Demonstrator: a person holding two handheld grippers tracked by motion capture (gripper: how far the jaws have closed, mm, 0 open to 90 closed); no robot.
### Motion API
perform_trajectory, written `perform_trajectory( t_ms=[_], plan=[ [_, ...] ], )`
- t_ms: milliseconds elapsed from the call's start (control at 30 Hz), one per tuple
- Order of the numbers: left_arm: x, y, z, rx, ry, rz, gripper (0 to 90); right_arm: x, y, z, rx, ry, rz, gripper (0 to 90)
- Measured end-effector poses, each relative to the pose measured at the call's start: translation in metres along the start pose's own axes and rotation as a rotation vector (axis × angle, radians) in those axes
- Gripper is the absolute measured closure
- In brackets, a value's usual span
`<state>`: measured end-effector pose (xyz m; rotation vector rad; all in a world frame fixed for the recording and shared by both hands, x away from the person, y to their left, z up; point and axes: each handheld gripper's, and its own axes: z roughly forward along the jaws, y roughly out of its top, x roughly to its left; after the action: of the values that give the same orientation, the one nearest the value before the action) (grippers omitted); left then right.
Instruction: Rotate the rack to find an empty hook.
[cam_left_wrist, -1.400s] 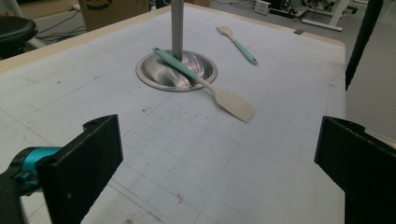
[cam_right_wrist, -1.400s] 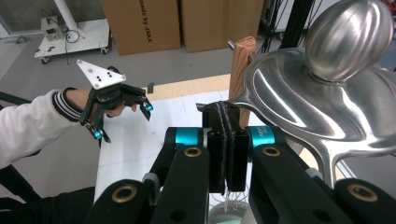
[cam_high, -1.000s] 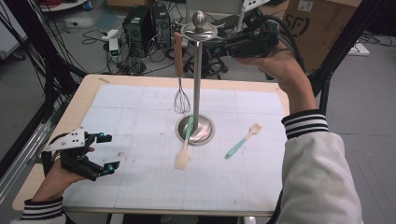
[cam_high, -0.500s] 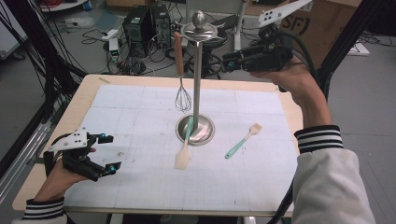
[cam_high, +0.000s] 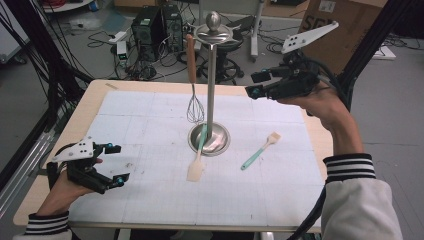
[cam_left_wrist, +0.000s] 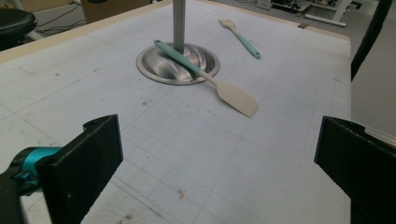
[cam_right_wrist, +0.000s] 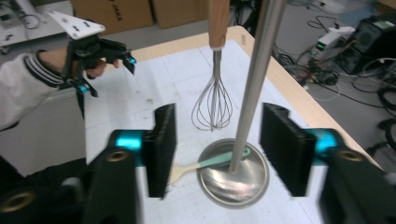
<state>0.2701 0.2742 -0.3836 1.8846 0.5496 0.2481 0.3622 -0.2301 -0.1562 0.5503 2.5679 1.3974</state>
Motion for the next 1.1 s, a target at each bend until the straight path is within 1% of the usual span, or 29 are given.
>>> perform_trajectory(
  t_ms=[33, 67, 100, 133, 167, 200, 233, 267, 300, 367, 600, 633, 700, 767, 933, 1100],
  plan=[
    [0.000, 0.000, 0.000, 0.000, 0.002, 0.001, 1.7, 0.001, -0.003, 0.001, 0.002, -0.008, 0.013, 38.1],
    [0.000, 0.000, 0.000, -0.002, 0.004, -0.002, 1.7, 0.001, -0.007, 0.001, 0.007, -0.010, 0.012, 34.9],
    [0.000, 0.000, 0.000, 0.000, 0.002, -0.001, 1.7, 0.001, -0.010, 0.001, 0.009, -0.014, 0.014, 28.5],
    [0.000, 0.000, 0.000, -0.001, 0.003, 0.000, 1.7, 0.002, -0.013, 0.002, 0.011, -0.019, 0.020, 23.9],
    [0.000, 0.000, 0.000, -0.001, 0.002, 0.000, 1.7, 0.002, -0.016, 0.002, 0.017, -0.027, 0.020, 22.5],
    [0.000, 0.000, 0.000, -0.003, 0.003, -0.002, 1.7, 0.002, -0.019, 0.002, 0.017, -0.030, 0.025, 19.0],
    [0.001, 0.000, 0.000, -0.002, 0.003, 0.001, 1.7, 0.002, -0.022, 0.001, 0.020, -0.030, 0.022, 13.2],
    [0.000, 0.000, 0.000, 0.000, 0.002, -0.001, 1.7, 0.003, -0.024, 0.001, 0.020, -0.030, 0.025, 10.5],
    [0.000, 0.000, 0.000, 0.001, 0.004, 0.000, 1.7, 0.004, -0.028, 0.000, 0.022, -0.028, 0.021, 9.8],
    [0.000, 0.000, 0.001, 0.002, 0.005, -0.002, 1.7, 0.006, -0.034, 0.000, 0.022, -0.030, 0.019, 0.1],
    [0.000, 0.000, 0.001, 0.002, 0.004, 0.002, 1.7, 0.011, -0.060, -0.002, 0.005, -0.035, 0.024, 0.2],
    [0.000, 0.000, 0.001, 0.003, 0.004, 0.002, 1.7, 0.012, -0.065, -0.003, 0.010, -0.037, 0.037, 0.2],
    [0.000, 0.000, 0.001, 0.002, 0.008, -0.003, 1.7, 0.013, -0.075, -0.002, 0.005, -0.044, 0.036, 0.2],
    [0.000, 0.000, 0.001, 0.003, 0.008, -0.001, 1.7, 0.013, -0.085, -0.002, 0.009, -0.041, 0.047, 0.2],
    [0.001, 0.000, 0.001, 0.007, 0.009, -0.001, 1.7, 0.016, -0.107, -0.002, 0.013, -0.055, 0.054, 0.2],
    [0.001, -0.001, 0.002, 0.010, 0.008, -0.003, 1.7, 0.019, -0.127, 0.001, -0.004, -0.045, 0.064, 0.2]
  ],
)
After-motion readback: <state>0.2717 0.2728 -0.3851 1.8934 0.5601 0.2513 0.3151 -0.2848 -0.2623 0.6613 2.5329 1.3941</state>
